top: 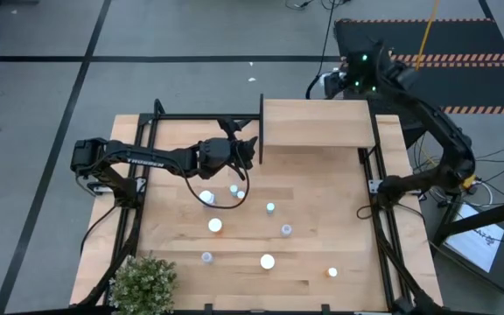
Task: Pick and place medicine bottles onto shelf by color
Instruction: Put the bottom white pill bottle on the shelf
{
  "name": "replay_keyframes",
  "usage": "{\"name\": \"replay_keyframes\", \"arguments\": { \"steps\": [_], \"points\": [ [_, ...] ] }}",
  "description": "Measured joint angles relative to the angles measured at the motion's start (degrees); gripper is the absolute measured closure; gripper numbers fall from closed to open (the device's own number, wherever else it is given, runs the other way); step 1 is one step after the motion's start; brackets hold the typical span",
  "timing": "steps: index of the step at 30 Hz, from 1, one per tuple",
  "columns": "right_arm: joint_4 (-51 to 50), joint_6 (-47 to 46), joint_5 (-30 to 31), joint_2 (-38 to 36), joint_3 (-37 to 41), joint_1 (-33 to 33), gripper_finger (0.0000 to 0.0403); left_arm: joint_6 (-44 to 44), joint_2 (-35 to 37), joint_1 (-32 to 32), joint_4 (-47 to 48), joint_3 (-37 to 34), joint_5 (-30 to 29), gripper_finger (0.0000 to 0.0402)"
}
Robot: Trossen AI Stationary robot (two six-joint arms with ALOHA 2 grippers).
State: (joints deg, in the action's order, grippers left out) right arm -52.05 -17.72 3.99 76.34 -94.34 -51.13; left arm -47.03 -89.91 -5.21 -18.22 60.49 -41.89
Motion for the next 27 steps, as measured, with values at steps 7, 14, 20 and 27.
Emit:
{"name": "replay_keyframes", "arguments": {
  "steps": [7,14,20,27],
  "points": [
    [-4.5,1.7,-2.6,4.9,-2.0,-8.8,0.0170,0.2,0.0,0.0,0.0,0.0,0.0,0.0092],
    [-10.9,4.7,-2.7,8.4,-2.0,-14.1,0.0170,0.8,0.0,0.0,0.1,0.0,0.0,0.0092],
    [-17.6,4.9,-0.4,9.2,-2.1,-15.7,0.0170,1.1,0.0,0.0,0.1,0.0,0.0,0.0092],
    [-18.5,2.1,3.3,9.9,-2.1,-15.6,0.0170,1.1,0.0,0.0,0.0,0.0,1.1,0.0091]
  ]
}}
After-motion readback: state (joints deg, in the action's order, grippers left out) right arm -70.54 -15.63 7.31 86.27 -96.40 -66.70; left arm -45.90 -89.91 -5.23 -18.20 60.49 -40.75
